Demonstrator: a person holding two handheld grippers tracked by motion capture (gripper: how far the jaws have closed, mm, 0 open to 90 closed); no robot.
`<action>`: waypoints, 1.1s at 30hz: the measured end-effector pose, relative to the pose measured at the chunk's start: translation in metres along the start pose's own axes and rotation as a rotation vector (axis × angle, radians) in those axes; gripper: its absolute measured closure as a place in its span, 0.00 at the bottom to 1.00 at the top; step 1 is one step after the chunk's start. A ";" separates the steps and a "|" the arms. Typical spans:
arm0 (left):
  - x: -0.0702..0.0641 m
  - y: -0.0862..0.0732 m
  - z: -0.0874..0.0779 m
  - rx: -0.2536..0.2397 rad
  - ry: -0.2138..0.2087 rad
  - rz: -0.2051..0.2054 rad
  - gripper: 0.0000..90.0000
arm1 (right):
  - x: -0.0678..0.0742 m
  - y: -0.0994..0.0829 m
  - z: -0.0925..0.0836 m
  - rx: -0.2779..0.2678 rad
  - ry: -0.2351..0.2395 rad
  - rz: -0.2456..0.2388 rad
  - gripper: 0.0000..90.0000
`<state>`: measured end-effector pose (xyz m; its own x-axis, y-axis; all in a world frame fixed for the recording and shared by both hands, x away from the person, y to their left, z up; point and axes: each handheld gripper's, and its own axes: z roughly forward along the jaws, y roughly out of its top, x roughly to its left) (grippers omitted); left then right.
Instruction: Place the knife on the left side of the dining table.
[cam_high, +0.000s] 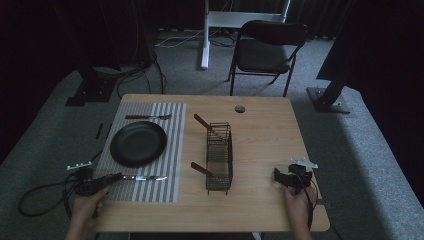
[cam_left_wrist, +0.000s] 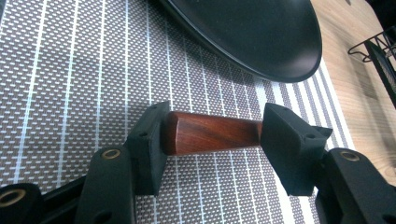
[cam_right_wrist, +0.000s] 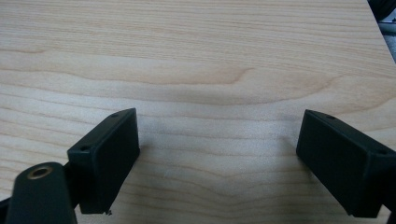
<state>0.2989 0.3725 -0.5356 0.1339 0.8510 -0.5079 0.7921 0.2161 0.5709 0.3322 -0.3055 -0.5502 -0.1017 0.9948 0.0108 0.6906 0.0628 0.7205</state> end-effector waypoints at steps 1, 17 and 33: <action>-0.001 0.000 0.000 0.001 0.008 0.008 0.49 | 0.000 0.000 0.000 0.000 0.000 0.000 0.14; -0.016 0.007 0.007 0.020 0.157 0.047 0.24 | 0.000 0.000 0.000 0.000 0.000 0.000 0.14; -0.022 -0.010 -0.017 -0.171 0.203 0.185 0.20 | 0.000 0.000 0.000 0.000 0.000 0.000 0.14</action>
<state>0.2784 0.3595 -0.5190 0.1312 0.9576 -0.2563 0.6514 0.1116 0.7504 0.3323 -0.3055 -0.5502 -0.1016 0.9948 0.0109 0.6903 0.0627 0.7208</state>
